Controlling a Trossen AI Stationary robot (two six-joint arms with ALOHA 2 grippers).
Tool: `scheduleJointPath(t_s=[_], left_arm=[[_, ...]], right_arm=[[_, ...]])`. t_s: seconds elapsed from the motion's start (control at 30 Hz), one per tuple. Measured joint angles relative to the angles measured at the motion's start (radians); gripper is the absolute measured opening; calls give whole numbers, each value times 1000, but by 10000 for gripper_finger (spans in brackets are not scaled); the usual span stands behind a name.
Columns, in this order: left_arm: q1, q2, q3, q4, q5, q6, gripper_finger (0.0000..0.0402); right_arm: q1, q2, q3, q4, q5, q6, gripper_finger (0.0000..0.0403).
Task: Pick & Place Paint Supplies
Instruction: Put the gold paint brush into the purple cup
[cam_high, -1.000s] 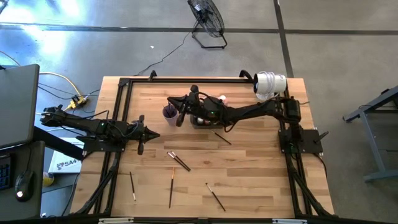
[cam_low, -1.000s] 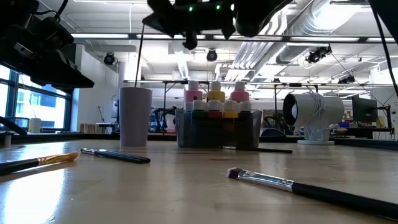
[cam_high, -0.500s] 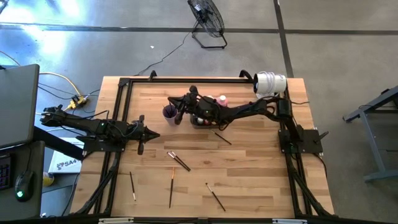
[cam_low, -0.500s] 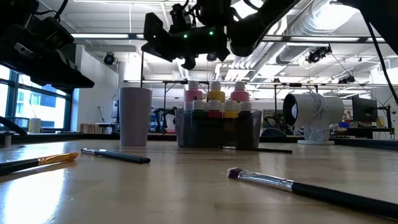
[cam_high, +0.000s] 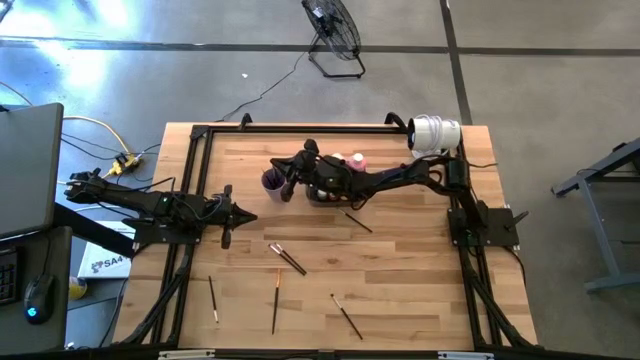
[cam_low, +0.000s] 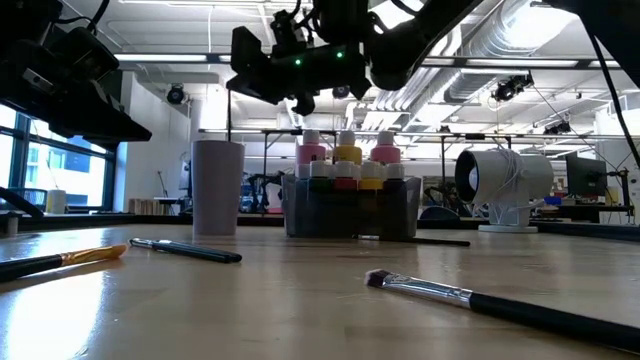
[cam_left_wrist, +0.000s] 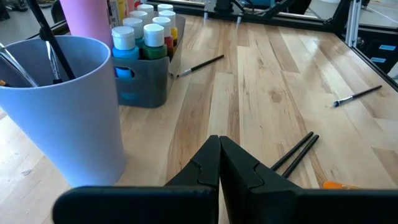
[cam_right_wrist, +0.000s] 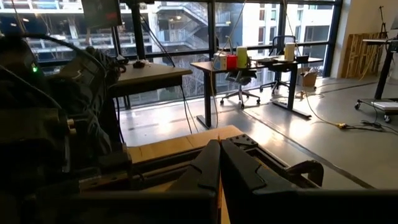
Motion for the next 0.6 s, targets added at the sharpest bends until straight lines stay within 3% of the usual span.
scheduleJointPath(t_s=[0.6], left_arm=[[0,0,0,0,0,0,0]], right_arm=[[0,0,0,3,8,124,3]])
